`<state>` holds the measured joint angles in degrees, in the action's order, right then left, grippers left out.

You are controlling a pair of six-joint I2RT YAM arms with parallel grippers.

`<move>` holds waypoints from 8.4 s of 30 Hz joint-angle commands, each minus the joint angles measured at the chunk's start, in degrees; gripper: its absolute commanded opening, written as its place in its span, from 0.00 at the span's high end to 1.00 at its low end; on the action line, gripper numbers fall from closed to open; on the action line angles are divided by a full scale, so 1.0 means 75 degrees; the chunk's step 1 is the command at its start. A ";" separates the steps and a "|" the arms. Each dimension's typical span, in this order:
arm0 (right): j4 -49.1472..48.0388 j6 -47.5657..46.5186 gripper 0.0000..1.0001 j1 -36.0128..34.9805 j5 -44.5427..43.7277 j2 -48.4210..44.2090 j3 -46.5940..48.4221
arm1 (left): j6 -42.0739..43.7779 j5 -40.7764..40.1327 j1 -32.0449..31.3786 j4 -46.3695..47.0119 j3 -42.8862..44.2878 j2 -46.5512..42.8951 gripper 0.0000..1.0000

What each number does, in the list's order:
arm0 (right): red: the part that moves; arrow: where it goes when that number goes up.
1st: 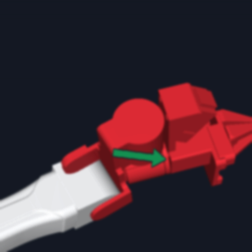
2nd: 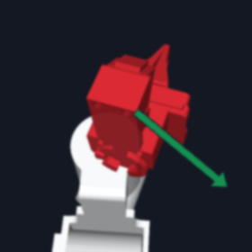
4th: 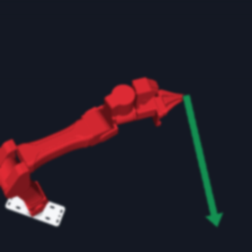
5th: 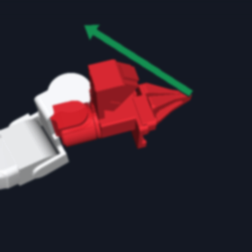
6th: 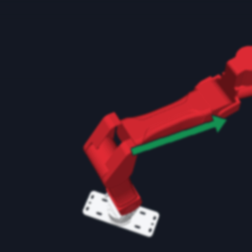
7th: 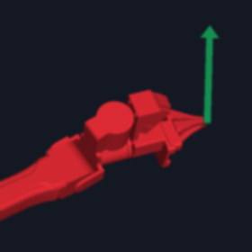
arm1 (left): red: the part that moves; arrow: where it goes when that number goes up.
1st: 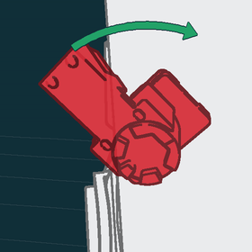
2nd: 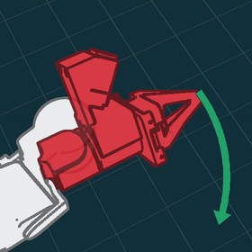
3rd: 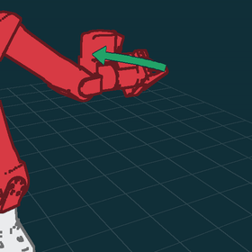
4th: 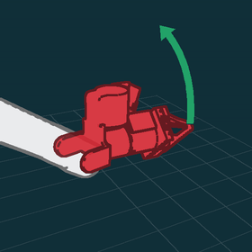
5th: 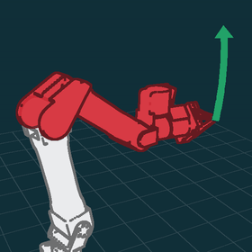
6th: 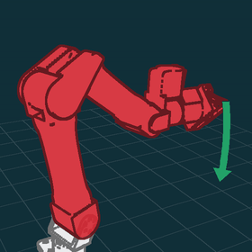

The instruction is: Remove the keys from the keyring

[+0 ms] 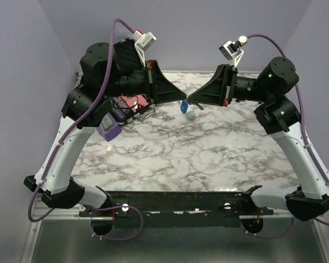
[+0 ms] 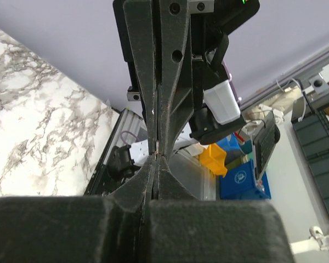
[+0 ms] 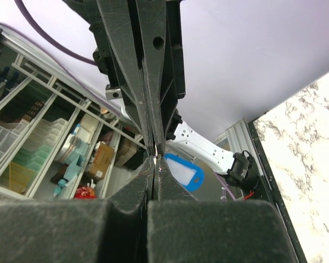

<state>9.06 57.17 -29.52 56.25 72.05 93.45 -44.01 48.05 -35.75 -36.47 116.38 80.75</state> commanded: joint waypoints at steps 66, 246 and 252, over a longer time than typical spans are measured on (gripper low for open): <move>-0.0821 0.0745 0.99 -0.0060 0.0762 0.0214 0.0126 | 0.0829 0.0870 0.0501 -0.1243 0.1147 0.0202 0.37; -0.2287 0.1460 0.99 -0.0060 -0.1781 -0.0442 -0.0577 | -0.0145 -0.6021 -0.1610 -0.0398 0.0068 -0.1356 0.20; -0.1924 0.1296 0.99 -0.0049 -0.1349 -0.0466 -0.0437 | 0.0430 -0.4992 -0.0522 -0.1055 0.0245 -0.1462 0.13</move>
<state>-8.49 68.82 -29.65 43.99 69.32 89.38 -45.54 4.89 -44.80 -39.53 116.95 70.48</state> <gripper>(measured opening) 0.012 0.860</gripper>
